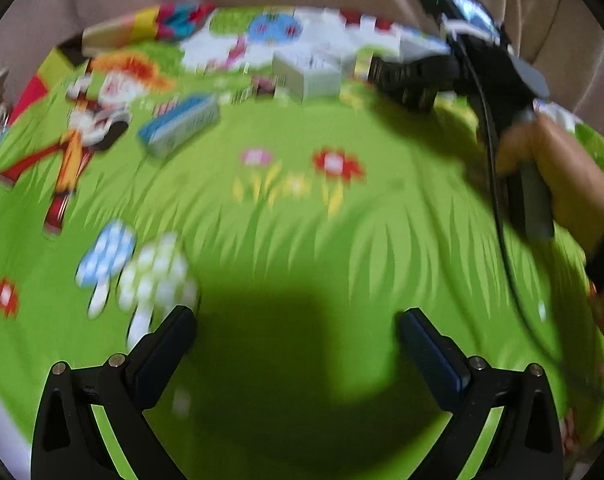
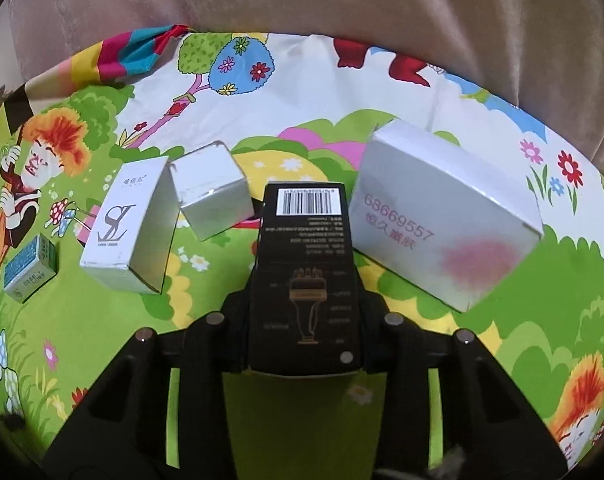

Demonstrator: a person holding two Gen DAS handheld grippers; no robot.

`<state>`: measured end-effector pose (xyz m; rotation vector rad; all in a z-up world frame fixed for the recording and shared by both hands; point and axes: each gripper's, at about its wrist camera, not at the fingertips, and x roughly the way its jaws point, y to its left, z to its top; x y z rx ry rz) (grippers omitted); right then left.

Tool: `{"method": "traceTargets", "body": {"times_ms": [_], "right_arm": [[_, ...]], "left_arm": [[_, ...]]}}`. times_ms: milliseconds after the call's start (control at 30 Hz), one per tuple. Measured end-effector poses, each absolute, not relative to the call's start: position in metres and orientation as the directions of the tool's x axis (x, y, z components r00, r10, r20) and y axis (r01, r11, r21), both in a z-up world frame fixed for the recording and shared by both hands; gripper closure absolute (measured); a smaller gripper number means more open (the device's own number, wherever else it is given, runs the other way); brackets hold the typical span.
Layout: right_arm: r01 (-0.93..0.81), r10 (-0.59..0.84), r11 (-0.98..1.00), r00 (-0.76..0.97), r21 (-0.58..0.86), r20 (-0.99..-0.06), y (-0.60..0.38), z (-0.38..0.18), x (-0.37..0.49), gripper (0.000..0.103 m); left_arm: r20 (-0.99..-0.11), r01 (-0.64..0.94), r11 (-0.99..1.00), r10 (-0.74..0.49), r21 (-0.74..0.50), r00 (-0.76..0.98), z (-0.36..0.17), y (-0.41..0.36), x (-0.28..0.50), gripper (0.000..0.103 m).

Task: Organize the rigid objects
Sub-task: 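Grasp the white SL-logo box with the left tool while the right tool holds the black box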

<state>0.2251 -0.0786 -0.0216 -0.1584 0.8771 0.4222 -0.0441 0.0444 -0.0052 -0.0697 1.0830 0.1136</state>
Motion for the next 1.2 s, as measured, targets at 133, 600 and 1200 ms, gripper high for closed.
{"method": "traceTargets", "body": {"times_ms": [133,600,1200], "right_arm": [[-0.408,0.307,0.911,0.559,0.066,-0.770,-0.084,-0.022,0.228,0.060],[-0.387,0.259,0.922,0.577,0.020,-0.775,-0.085,-0.022,0.227,0.061],[-0.384,0.386,0.907,0.596,0.173,-0.704,-0.228,-0.012,0.082,0.061]], "left_arm": [[-0.882,-0.160,0.987,0.068,-0.009,0.467,0.012,0.033,-0.068,0.000],[-0.841,0.075,0.975,0.142,0.211,0.522,0.058,-0.073,-0.116,0.000],[-0.808,-0.190,0.978,0.177,0.081,0.563,0.006,-0.024,-0.030,0.000]]}}
